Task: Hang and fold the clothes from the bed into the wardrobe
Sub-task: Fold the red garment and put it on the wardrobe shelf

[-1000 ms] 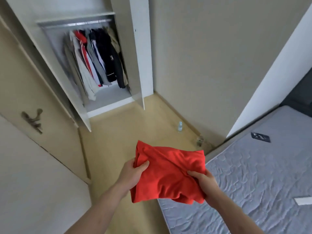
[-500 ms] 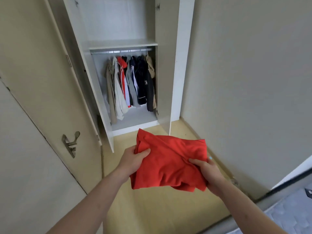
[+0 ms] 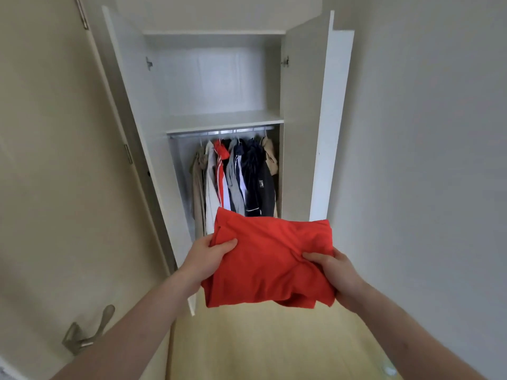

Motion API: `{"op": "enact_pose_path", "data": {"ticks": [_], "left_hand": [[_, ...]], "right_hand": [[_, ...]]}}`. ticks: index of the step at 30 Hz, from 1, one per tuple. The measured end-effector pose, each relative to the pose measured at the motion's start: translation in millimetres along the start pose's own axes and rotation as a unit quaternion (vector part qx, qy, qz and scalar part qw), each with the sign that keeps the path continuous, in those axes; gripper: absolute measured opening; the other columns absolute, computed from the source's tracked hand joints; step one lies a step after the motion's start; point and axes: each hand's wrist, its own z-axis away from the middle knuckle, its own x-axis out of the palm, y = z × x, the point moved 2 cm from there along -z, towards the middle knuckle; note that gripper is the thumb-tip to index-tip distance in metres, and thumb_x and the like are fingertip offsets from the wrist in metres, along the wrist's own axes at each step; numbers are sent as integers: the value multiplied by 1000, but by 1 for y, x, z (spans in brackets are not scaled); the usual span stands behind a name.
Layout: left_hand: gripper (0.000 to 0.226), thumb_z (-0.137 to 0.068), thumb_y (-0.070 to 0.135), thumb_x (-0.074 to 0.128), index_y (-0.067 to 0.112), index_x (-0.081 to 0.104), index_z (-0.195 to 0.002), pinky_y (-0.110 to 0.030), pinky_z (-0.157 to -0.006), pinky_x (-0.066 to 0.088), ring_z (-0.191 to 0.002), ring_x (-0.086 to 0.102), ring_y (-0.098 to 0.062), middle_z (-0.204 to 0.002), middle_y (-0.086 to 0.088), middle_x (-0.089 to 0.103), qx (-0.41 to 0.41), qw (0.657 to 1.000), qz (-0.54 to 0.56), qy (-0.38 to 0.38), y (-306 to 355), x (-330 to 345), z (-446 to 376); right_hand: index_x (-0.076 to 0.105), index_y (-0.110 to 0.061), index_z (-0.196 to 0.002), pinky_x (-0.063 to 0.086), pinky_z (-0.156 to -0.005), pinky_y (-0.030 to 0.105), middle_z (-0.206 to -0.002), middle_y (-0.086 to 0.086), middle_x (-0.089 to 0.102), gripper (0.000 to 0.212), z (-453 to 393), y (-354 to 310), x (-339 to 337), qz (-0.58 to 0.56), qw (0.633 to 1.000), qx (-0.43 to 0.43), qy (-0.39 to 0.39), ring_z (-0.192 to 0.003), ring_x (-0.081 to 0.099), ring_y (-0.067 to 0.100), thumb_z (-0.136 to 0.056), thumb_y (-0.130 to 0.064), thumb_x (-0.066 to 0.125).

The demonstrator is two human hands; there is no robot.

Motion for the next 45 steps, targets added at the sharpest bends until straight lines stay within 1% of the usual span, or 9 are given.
{"op": "enact_pose_path", "data": {"ticks": [5, 11, 18, 24, 31, 36, 39, 42, 45], "left_hand": [[21, -82, 38, 82, 29, 74, -99, -37, -79, 60, -86, 77, -19, -94, 6, 79, 6, 999, 28, 22, 41, -11, -77], [14, -85, 30, 81, 24, 73, -95, -26, -60, 58, -75, 77, -16, -85, 4, 79, 29, 998, 34, 54, 89, -40, -171], [21, -81, 32, 82, 25, 74, -100, -34, -74, 60, -81, 77, -21, -91, 1, 79, 49, 997, 25, 53, 127, -75, -304], [20, -82, 26, 81, 21, 76, -101, -32, -73, 60, -80, 77, -18, -88, 2, 80, 73, 996, 21, 43, 158, -102, -416], [26, -83, 26, 80, 19, 76, -108, -40, -88, 60, -87, 77, -21, -94, 0, 80, 83, 996, 2, 41, 185, -118, -523], [31, -81, 32, 80, 25, 73, -110, -39, -85, 60, -88, 76, -20, -97, 3, 79, 85, 995, -4, 54, 209, -127, -605], [29, -82, 32, 79, 26, 71, -110, -34, -77, 59, -89, 75, -21, -98, 2, 77, 80, 994, -4, 68, 223, -131, -656], [30, -85, 29, 78, 21, 71, -113, -41, -85, 60, -91, 74, -25, -101, -2, 76, 75, 994, -6, 85, 240, -134, -708], [32, -85, 28, 77, 18, 72, -115, -45, -93, 58, -91, 74, -26, -102, -4, 77, 67, 991, -16, 113, 255, -140, -756]], "right_hand": [[67, -15, -122, 61, -89, 44, -103, 4, 80, 46, -94, -52, 19, 13, 999, -15, -26, -94, 77, 26, -80, -20, 84], [65, -18, -122, 61, -72, 34, -100, 1, 80, 47, -192, -102, 60, 7, 998, -33, -54, -88, 78, 22, -79, -20, 84], [63, -16, -126, 60, -70, 34, -109, 6, 76, 47, -306, -150, 112, 13, 997, -64, -32, -93, 75, 27, -83, -19, 81], [65, -12, -124, 61, -63, 32, -99, 6, 79, 48, -403, -183, 152, 2, 996, -84, 0, -81, 78, 23, -79, -16, 83], [67, -12, -120, 62, -62, 34, -96, 7, 80, 45, -507, -214, 180, -11, 996, -89, 13, -81, 78, 25, -78, -14, 84], [68, -15, -123, 61, -88, 49, -104, 7, 79, 49, -594, -242, 199, 1, 995, -100, 1, -92, 77, 30, -77, -17, 85], [66, -16, -126, 62, -87, 49, -103, 7, 79, 53, -651, -260, 208, -2, 995, -103, -11, -91, 77, 30, -76, -17, 85], [65, -16, -128, 63, -79, 42, -102, 7, 79, 55, -709, -280, 218, 6, 994, -102, -28, -88, 78, 29, -77, -19, 85], [64, -14, -128, 62, -86, 46, -106, 9, 78, 54, -763, -303, 232, 22, 994, -94, -50, -92, 76, 31, -79, -21, 84]]}}
